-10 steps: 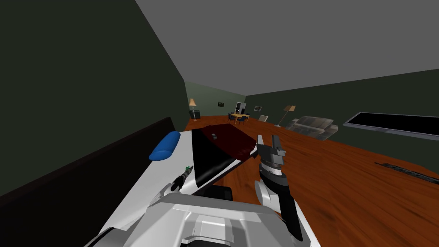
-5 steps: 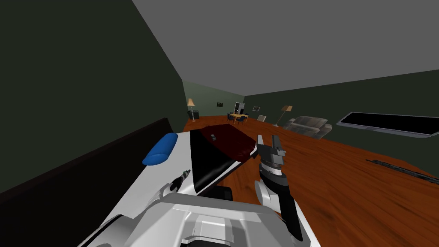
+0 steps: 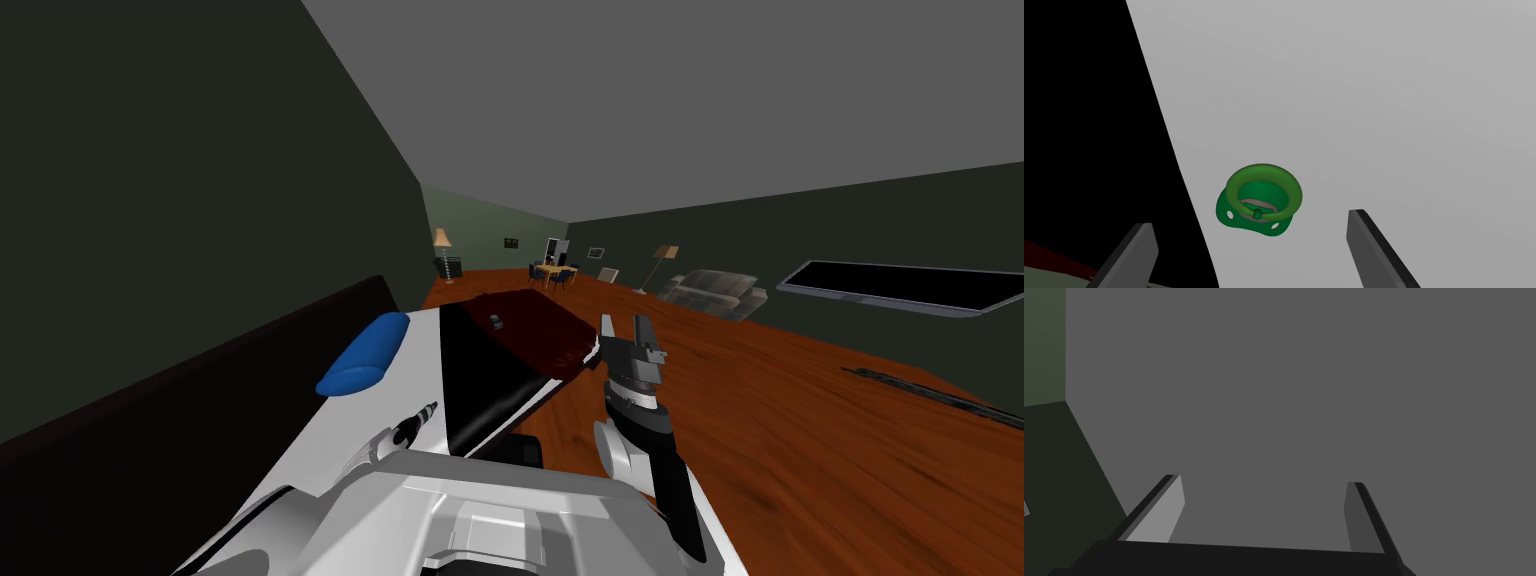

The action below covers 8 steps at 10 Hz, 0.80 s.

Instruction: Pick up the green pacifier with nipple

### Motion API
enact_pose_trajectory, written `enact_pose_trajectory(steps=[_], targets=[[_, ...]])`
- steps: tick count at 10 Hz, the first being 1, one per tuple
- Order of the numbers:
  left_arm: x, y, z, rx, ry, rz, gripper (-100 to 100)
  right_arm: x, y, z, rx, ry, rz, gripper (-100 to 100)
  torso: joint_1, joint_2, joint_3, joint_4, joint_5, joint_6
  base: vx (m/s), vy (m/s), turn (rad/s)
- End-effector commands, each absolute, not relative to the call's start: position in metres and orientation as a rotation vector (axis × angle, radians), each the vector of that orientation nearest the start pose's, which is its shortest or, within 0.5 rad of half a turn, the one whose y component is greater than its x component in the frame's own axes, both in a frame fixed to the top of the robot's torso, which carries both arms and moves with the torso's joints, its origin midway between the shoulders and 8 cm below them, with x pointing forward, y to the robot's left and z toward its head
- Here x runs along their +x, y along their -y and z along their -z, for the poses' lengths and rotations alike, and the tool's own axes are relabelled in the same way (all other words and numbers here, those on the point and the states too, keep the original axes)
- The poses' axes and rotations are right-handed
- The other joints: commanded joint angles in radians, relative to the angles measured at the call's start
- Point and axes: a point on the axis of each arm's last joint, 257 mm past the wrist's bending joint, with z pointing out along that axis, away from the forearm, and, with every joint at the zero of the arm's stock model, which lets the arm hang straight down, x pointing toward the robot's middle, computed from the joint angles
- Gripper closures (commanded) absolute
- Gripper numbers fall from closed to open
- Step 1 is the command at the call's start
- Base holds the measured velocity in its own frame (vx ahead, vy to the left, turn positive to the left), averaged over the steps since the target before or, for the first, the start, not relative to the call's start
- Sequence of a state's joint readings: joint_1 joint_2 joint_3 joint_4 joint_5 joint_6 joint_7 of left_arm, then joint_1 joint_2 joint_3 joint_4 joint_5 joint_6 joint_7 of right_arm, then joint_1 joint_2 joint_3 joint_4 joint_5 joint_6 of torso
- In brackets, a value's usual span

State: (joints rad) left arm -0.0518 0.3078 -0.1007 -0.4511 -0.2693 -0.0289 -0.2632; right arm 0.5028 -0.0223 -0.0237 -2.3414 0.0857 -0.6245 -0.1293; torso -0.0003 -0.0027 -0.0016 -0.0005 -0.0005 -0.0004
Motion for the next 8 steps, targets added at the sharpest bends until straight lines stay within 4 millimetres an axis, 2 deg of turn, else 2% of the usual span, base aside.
enact_pose_trajectory(steps=[1,4,5,6,8], targets=[[0.267,-0.424,0.629,-1.052,-2.351,0.001,-100,0.309,0.263,-0.070,0.476,-0.536,-1.391,0,0.000,0.000,0.000,0.000,0.000,0.000,0.033,-0.002,-0.020],[0.266,-0.427,0.630,-1.053,-2.355,-0.009,-100,0.309,0.263,-0.070,0.476,-0.536,-1.391,0,0.000,0.001,0.001,0.000,0.000,0.000,0.023,-0.005,-0.011],[0.266,-0.427,0.630,-1.051,-2.356,-0.010,0,0.309,0.263,-0.070,0.476,-0.536,-1.391,0,0.000,0.002,0.001,0.000,0.000,0.000,0.000,0.000,0.000],[0.258,-0.415,0.635,-1.017,-2.373,0.004,-100,0.309,0.263,-0.070,0.476,-0.536,-1.391,0,0.000,0.002,0.001,0.001,0.000,0.000,0.078,0.026,0.243],[0.258,-0.415,0.635,-1.017,-2.373,0.004,-100,0.309,0.263,-0.070,0.476,-0.536,-1.391,0,0.002,-0.003,-0.001,0.000,0.000,0.000,0.076,0.026,0.026]])
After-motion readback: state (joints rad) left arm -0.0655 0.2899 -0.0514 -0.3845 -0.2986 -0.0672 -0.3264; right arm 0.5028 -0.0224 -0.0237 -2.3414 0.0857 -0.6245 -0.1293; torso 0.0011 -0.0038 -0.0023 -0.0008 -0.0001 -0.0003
